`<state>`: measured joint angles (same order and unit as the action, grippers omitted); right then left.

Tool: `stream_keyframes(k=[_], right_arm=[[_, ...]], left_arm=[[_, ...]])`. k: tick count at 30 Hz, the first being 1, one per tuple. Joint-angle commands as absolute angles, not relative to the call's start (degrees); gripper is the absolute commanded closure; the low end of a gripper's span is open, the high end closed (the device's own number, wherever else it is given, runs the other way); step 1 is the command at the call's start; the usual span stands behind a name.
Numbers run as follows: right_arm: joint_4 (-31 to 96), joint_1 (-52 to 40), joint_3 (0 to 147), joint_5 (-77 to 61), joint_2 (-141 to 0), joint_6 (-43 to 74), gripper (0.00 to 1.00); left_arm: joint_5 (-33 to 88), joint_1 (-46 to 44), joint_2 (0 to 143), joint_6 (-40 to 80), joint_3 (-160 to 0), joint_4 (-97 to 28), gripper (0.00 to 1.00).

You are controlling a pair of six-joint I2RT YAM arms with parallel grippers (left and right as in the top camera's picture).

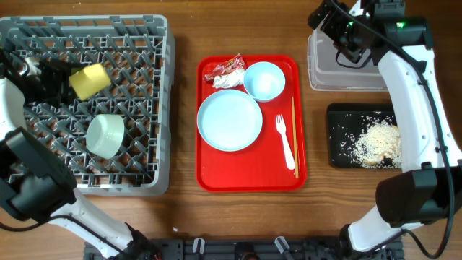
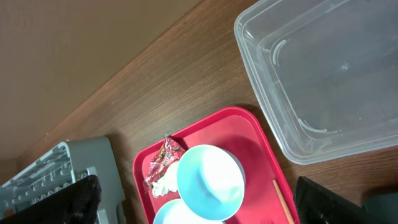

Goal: Sort waste into correct bins and load items into the dishwasher rack
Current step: 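Reposition the yellow cup upright in the rack with the left gripper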

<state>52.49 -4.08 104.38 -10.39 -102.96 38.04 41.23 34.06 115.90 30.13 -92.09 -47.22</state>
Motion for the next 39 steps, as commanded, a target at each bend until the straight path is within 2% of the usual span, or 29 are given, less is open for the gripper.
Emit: stream_keyframes(k=[1, 3, 4, 10, 13, 17, 19, 22, 28, 32, 39], right_arm=[[52.4, -4.2, 104.1, -9.6, -103.7, 37.7, 0.00], [52.4, -4.2, 104.1, -9.6, -103.6, 37.7, 0.00], [52.4, -4.2, 104.1, -9.6, -103.6, 37.7, 0.00], [52.4, -4.2, 104.1, -9.6, -103.7, 37.7, 0.00], [52.4, -4.2, 104.1, -9.6, -103.7, 37.7, 0.00], [52.4, -4.2, 104.1, -9.6, -103.7, 37.7, 0.01], [52.4, -4.2, 104.1, -9.6, -103.7, 37.7, 0.00], [52.4, -4.2, 104.1, -9.6, -103.7, 37.7, 0.00], [52.4, -4.2, 104.1, -9.6, -103.7, 37.7, 0.00], [52.4, -4.2, 104.1, -9.6, -103.6, 37.7, 0.00], [52.4, -4.2, 104.1, -9.6, -103.7, 37.7, 0.00]], left_arm=[[33.0, 34.2, 111.7, 27.2, -91.0, -47.9, 0.21], [32.9, 34.2, 110.6, 27.2, -91.0, -47.9, 0.03], [32.9, 34.2, 110.5, 27.2, -91.0, -47.9, 0.00], [32.7, 34.3, 109.6, 27.4, -91.2, -48.2, 0.01], [27.6, 34.7, 107.9, 29.3, -91.3, -48.5, 0.03], [22.3, 35.1, 104.8, 29.4, -91.5, -48.7, 0.13], [16.3, 35.2, 101.0, 29.4, -91.9, -48.9, 0.24], [15.3, 35.0, 96.9, 29.3, -91.9, -51.0, 0.96], [13.1, 29.3, 97.6, 26.8, -90.7, -55.4, 0.96], [7.3, 26.6, 100.2, 26.8, -90.3, -56.6, 0.96], [4.2, 26.6, 105.7, 27.4, -90.3, -55.3, 0.96]])
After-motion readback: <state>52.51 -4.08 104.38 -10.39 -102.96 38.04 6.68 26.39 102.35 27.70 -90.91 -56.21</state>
